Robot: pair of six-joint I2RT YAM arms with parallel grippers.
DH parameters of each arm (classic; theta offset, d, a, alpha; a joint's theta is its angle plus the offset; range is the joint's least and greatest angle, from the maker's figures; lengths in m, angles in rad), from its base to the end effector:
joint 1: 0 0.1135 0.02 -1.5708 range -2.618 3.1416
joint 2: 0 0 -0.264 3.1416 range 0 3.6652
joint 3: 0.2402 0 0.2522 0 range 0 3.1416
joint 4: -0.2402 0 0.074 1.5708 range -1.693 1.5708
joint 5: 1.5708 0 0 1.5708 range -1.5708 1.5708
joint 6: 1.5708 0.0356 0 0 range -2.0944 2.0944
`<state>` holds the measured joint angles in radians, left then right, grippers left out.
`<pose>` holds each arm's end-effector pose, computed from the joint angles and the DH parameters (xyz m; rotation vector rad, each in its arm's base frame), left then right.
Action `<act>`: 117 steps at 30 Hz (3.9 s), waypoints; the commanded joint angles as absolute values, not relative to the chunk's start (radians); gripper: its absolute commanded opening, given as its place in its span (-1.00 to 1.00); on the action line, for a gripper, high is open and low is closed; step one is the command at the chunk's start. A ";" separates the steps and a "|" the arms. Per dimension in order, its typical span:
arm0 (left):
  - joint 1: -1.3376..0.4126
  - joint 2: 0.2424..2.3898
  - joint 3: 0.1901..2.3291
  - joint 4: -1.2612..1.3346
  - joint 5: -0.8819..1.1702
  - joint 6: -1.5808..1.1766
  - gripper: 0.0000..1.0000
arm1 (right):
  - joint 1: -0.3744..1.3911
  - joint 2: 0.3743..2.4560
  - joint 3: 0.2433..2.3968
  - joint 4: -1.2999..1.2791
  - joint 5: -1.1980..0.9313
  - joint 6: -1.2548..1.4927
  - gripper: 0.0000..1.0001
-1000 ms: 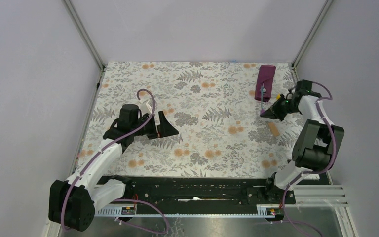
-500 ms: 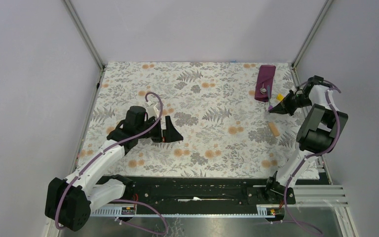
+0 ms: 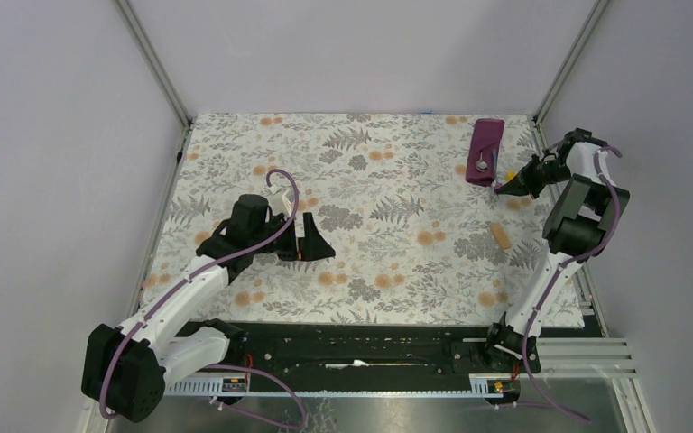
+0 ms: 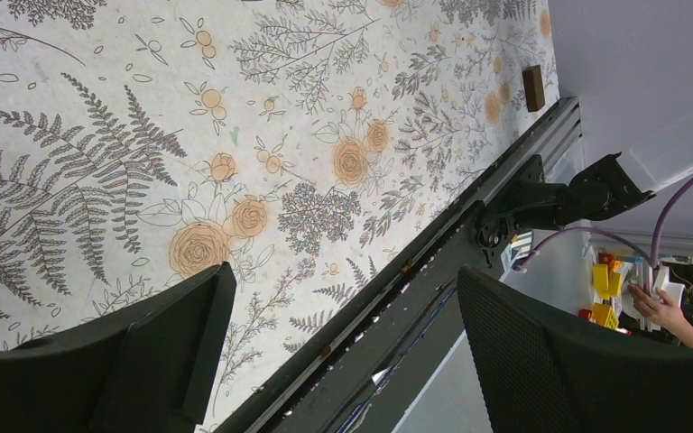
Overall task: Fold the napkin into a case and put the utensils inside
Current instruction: Insert the fork into the folded napkin.
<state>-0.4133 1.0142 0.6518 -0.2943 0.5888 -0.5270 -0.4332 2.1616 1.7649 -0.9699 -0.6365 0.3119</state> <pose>0.1870 -0.1036 0.2437 0.2143 2.3438 -1.1479 0.4055 -0.1642 0.1929 0.9206 2.6122 0.8931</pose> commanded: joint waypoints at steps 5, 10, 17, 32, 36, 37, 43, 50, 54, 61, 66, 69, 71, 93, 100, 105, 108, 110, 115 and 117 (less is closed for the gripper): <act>-0.419 1.011 0.669 -0.270 0.565 -0.509 0.98 | -0.434 2.248 1.885 -1.014 -0.687 0.337 -1.00; -0.418 1.020 0.669 -0.269 0.560 -0.508 0.97 | -0.434 2.287 1.924 -1.017 -0.690 0.338 -1.00; -0.419 1.026 0.669 -0.273 0.559 -0.507 0.97 | -0.434 2.325 1.964 -0.994 -0.729 0.370 -1.00; -0.419 1.033 0.667 -0.270 0.559 -0.508 0.97 | -0.431 2.376 1.972 -0.871 -0.771 0.465 -1.00; -0.418 1.036 0.668 -0.271 0.553 -0.507 0.97 | -0.426 2.397 1.994 -0.841 -0.769 0.487 -1.00; -0.418 1.036 0.669 -0.271 0.552 -0.506 0.97 | -0.425 2.404 2.009 -0.838 -0.771 0.491 -1.00; -0.417 1.037 0.668 -0.272 0.556 -0.508 0.97 | -0.414 2.444 2.053 -0.827 -0.778 0.505 -1.00; -0.416 1.038 0.667 -0.269 0.558 -0.508 0.97 | -0.402 2.404 2.008 -0.821 -0.780 0.503 -1.00; -0.417 1.034 0.666 -0.271 0.560 -0.509 0.97 | -0.403 2.380 1.987 -0.818 -0.781 0.506 -1.00; -0.418 1.031 0.666 -0.272 0.561 -0.506 0.97 | -0.402 2.368 2.019 -0.810 -0.809 0.547 -1.00; -0.419 1.030 0.664 -0.267 0.565 -0.509 0.97 | -0.402 2.359 2.032 -0.813 -0.818 0.552 -1.00; -0.419 1.029 0.664 -0.269 0.566 -0.509 0.97 | -0.403 2.380 2.053 -0.821 -0.818 0.554 -1.00; -0.417 1.028 0.664 -0.270 0.564 -0.508 0.97 | -0.403 2.394 2.067 -0.820 -0.821 0.558 -1.00; -0.419 1.037 0.667 -0.280 0.557 -0.506 0.97 | -0.403 2.548 2.178 -0.827 -0.804 0.515 -1.00; -0.418 1.037 0.668 -0.283 0.556 -0.505 0.97 | -0.406 2.593 2.256 -0.846 -0.802 0.517 -1.00; -0.418 1.038 0.666 -0.281 0.557 -0.506 0.97 | -0.407 2.592 2.260 -0.850 -0.799 0.511 -1.00; -0.418 1.039 0.666 -0.280 0.555 -0.507 0.97 | -0.409 2.571 2.251 -0.852 -0.802 0.502 -1.00; -0.418 1.041 0.665 -0.277 0.558 -0.508 0.97 | -0.413 2.559 2.250 -0.862 -0.787 0.491 -1.00; -0.419 1.040 0.663 -0.275 0.560 -0.507 0.97 | -0.417 2.568 2.278 -0.894 -0.761 0.464 -0.87; -0.417 1.040 0.663 -0.275 0.560 -0.508 0.97 | -0.417 2.572 2.283 -0.897 -0.749 0.457 -0.81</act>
<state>-0.4145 1.0374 0.6518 -0.2996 0.5632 -0.5232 -0.4088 2.5832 2.2284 -0.8558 -0.7815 0.4915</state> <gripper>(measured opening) 0.987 0.072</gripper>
